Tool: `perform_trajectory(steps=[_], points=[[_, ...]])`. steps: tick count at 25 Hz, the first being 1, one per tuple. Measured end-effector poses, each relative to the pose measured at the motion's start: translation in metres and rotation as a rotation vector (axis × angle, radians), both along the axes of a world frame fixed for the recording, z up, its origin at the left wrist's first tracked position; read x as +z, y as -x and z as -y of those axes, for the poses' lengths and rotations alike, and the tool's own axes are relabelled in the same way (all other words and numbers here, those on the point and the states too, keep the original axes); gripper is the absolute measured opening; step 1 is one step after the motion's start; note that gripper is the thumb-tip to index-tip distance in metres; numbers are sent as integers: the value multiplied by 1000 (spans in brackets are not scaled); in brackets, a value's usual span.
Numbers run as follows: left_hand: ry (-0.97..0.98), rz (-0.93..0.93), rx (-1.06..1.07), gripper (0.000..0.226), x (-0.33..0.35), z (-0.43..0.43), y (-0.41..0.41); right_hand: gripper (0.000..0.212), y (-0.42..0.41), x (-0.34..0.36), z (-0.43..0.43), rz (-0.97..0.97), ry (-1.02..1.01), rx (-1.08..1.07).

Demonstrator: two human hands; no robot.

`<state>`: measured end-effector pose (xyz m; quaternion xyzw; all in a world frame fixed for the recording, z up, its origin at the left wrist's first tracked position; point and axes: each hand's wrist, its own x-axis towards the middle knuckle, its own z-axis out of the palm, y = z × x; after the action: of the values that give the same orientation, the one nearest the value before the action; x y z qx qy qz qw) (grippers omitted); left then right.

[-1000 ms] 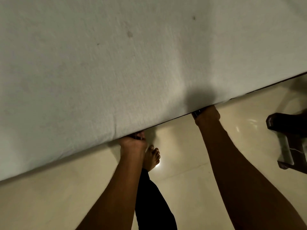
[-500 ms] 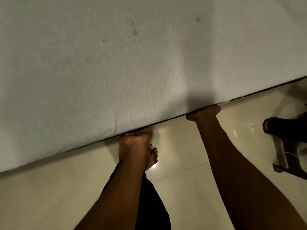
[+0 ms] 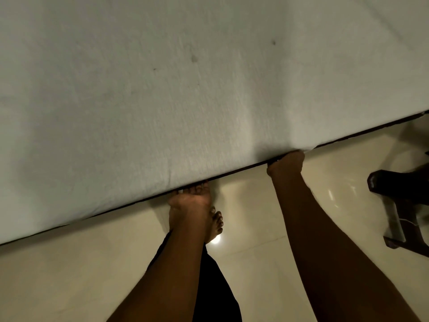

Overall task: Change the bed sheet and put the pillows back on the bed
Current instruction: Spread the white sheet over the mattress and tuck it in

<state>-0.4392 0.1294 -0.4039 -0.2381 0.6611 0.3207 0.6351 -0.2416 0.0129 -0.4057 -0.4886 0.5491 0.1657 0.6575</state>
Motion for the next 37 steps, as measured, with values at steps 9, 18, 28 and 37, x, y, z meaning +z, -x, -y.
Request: perform_trajectory(steps=[9, 18, 28, 37], points=[[-443, -476, -1550, 35, 52, 11, 73, 30, 76, 64, -39, 503, 852, 540], [-1415, -1083, -2114, 59, 29, -106, 51, 66, 107, 35, -131, 1122, 1078, 2135], [-1107, -1192, -2230, 73, 60, -94, 174, 73, 72, 74, 19, 566, 1355, 1971], [-842, -1124, -2328, 71, 317, -116, 294, 66, 245, 327, -126, 1055, 889, 2549]])
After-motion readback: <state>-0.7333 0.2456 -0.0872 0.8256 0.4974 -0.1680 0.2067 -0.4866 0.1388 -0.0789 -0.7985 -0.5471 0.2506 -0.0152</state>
